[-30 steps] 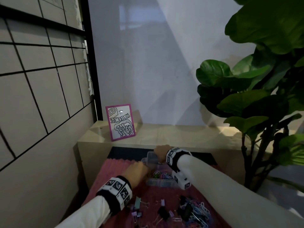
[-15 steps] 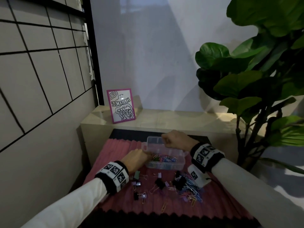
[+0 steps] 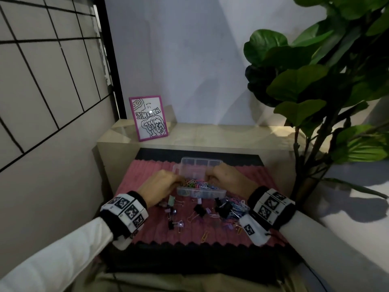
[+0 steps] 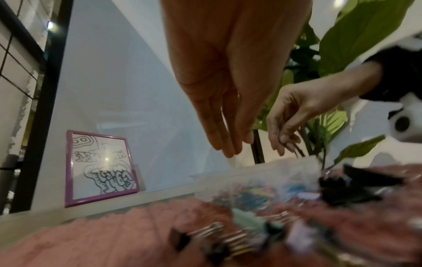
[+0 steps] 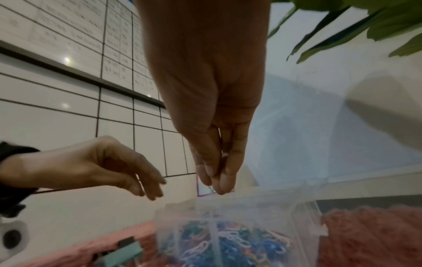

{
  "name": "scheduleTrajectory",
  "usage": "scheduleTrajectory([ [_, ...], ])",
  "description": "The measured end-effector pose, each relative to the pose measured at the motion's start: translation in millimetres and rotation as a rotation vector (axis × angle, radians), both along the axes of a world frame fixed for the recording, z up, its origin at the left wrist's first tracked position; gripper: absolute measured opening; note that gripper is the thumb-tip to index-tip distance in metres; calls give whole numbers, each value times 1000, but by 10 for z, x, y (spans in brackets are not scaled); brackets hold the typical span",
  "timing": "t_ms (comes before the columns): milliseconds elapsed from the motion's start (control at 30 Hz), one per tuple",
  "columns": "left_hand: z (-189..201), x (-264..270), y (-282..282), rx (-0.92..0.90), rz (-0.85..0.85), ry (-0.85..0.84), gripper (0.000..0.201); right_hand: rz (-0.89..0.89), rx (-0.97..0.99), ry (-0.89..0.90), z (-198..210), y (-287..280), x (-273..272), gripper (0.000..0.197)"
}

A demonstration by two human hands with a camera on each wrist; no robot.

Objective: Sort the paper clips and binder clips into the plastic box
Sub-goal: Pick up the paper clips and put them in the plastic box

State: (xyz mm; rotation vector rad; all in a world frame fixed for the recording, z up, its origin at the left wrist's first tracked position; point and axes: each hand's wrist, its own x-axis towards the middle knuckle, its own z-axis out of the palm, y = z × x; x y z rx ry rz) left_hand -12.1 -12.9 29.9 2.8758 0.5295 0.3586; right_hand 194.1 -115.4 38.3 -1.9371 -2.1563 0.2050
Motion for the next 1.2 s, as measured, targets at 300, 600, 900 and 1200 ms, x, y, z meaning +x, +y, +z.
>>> scheduleTrajectory([
  [300, -284, 28, -490, -290, -157, 117, 26, -8, -196, -29, -341, -624, -265, 20],
  [600, -430, 360, -602, -167, -128, 324, 23, -67, -165, -36, -508, -645, -303, 22],
  [900, -334, 417, -449, -358, -150, 271, 14, -223, -189, 468, -491, -719, -58, 15],
  [1200, 186, 666, 258, -310, 74, 34, 14, -357, 36, 656, -14, -138, 239, 9],
])
